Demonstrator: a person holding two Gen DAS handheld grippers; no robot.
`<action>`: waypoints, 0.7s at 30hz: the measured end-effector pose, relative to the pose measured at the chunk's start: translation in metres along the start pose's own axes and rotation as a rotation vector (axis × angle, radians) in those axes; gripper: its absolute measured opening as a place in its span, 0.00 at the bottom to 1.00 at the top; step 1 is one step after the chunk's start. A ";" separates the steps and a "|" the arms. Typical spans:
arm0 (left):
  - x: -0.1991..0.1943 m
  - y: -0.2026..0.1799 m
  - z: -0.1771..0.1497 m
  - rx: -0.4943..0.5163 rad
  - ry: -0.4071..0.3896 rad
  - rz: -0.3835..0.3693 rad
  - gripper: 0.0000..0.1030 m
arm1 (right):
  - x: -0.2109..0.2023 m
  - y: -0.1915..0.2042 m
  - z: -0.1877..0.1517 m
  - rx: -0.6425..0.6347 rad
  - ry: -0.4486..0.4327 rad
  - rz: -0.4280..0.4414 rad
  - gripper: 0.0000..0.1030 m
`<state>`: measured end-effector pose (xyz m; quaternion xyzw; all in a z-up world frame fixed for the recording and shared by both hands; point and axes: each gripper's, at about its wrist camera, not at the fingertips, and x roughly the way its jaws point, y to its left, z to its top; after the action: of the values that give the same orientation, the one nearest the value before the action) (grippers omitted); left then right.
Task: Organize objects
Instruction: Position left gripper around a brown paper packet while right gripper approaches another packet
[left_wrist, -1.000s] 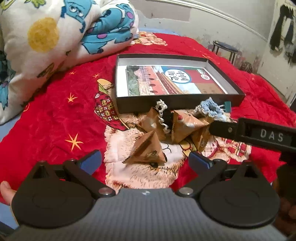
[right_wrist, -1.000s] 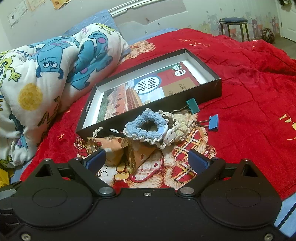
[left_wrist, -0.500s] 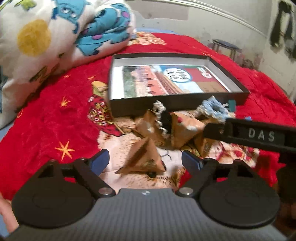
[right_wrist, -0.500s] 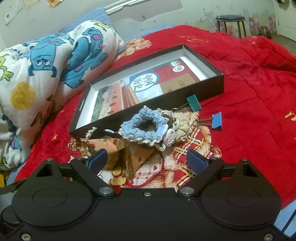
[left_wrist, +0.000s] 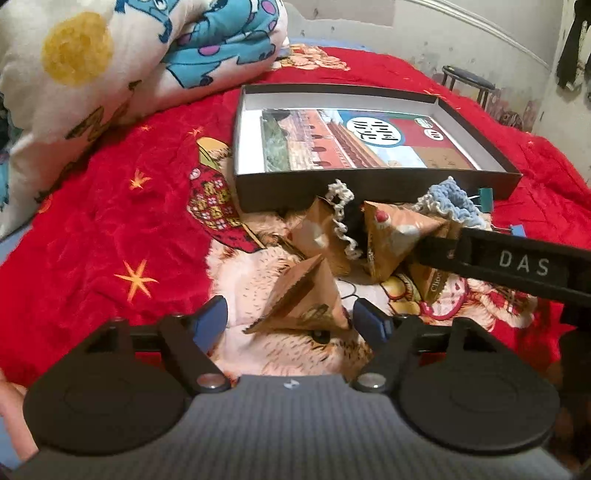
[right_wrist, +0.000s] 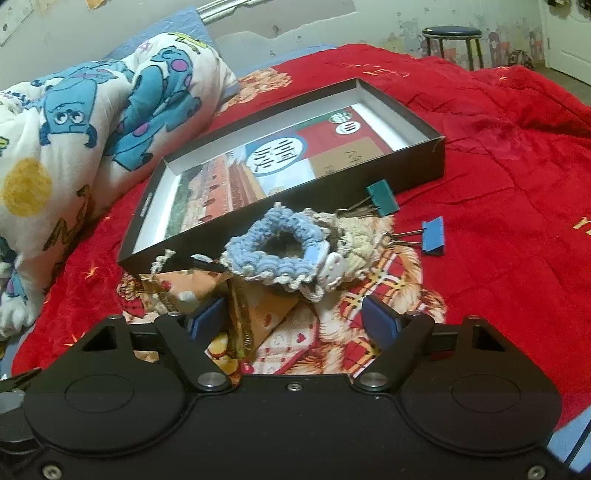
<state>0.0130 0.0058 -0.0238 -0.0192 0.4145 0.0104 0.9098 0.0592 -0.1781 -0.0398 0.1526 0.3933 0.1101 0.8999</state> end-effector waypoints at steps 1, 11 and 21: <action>0.001 0.000 -0.001 -0.004 0.006 0.000 0.73 | 0.002 0.000 0.000 0.004 0.008 0.019 0.73; 0.000 0.003 -0.003 -0.045 -0.009 0.033 0.56 | 0.013 -0.001 0.000 0.033 0.015 0.053 0.59; 0.000 -0.007 -0.004 0.014 -0.011 0.057 0.53 | 0.017 0.001 -0.002 0.025 -0.015 0.029 0.59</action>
<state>0.0102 -0.0014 -0.0263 -0.0012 0.4098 0.0336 0.9116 0.0692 -0.1711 -0.0522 0.1705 0.3859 0.1171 0.8991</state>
